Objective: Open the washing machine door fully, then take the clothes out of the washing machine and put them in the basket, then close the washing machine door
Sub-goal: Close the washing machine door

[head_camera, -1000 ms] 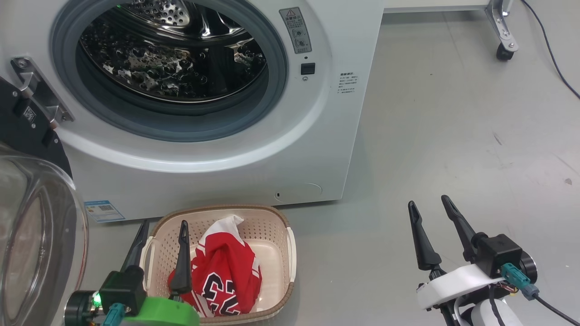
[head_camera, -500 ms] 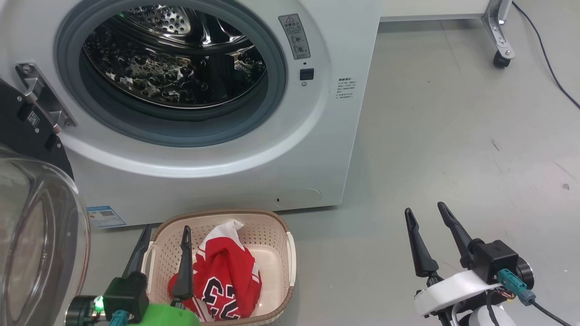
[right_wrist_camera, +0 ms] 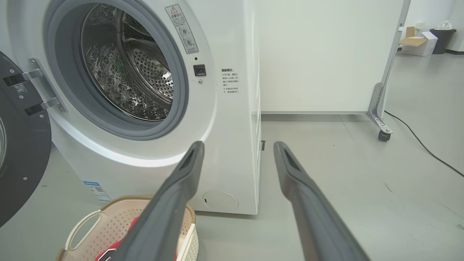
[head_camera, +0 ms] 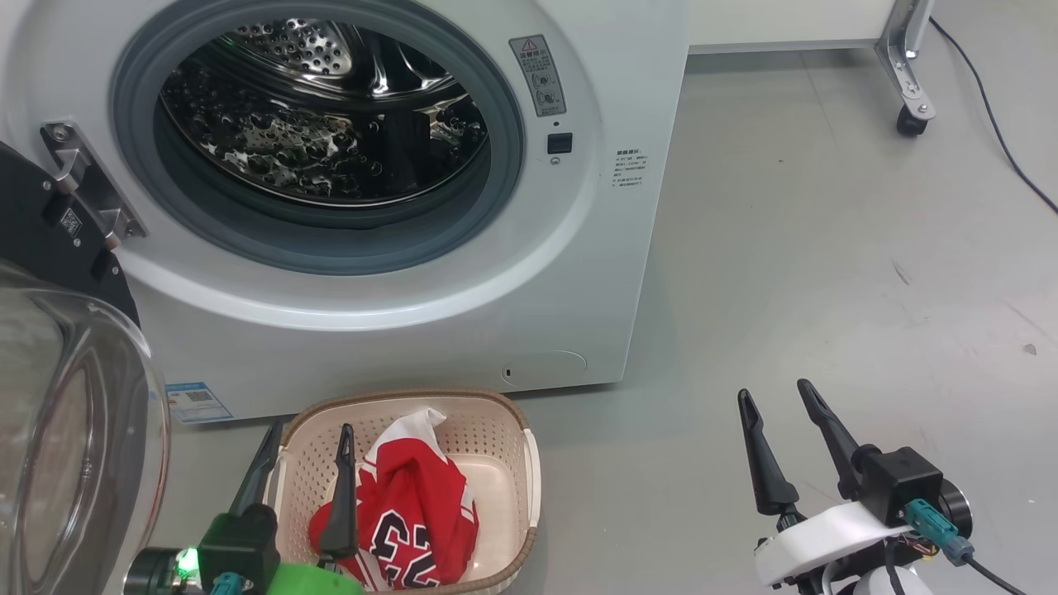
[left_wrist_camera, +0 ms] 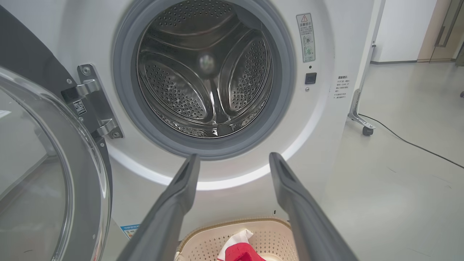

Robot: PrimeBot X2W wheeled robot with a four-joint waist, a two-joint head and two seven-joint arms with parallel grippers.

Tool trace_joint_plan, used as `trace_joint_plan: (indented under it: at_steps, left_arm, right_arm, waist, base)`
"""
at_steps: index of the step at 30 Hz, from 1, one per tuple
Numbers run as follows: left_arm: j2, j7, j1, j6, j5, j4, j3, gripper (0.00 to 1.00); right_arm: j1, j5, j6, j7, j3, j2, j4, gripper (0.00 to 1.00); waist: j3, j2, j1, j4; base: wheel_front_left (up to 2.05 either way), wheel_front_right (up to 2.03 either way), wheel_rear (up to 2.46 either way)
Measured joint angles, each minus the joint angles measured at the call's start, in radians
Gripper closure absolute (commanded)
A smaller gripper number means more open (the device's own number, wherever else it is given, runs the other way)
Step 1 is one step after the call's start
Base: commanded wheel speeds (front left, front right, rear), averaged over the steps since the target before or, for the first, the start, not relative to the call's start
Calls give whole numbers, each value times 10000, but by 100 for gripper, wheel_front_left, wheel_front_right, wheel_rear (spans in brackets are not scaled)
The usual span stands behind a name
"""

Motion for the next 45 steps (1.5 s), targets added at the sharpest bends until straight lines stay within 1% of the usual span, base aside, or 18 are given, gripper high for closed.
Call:
trace_joint_plan:
  at_steps: [2, 14, 25, 41, 42, 45]
  left_arm:
    - [2, 2, 62, 0, 13, -21, 0, 0]
    - [2, 186, 189, 48, 13, -228, -27, 0]
    - [2, 330, 301, 48, 6, -439, -82, 0]
    - [2, 353, 304, 48, -17, -623, -104, 0]
    - [2, 353, 304, 48, -17, -625, -104, 0]
    - [2, 355, 304, 48, -17, -633, -111, 0]
  right_arm:
    - [1, 12, -50, 0, 12, 2, 0, 0]
    - [12, 61, -58, 0, 71, 2, -8, 0]
    - [50, 86, -144, 0, 98, 2, -15, 0]
    - [57, 86, -161, 44, 94, 2, -33, 0]
    - [57, 86, -213, 44, 94, 2, -33, 0]
    - [57, 86, -228, 44, 92, 0, -42, 0]
  waist:
    - [-31, 0, 0, -1]
    - [-127, 0, 1, -6]
    - [-122, 0, 1, -32]
    - [-64, 0, 1, -34]
    - [-65, 0, 1, -29]
    - [-68, 0, 0, -8]
  base:
    - [-51, 51, 0]
    - [-79, 79, 0]
    - [-72, 72, 0]
    - [-20, 20, 0]
    - [0, 0, 0]
    - [0, 0, 0]
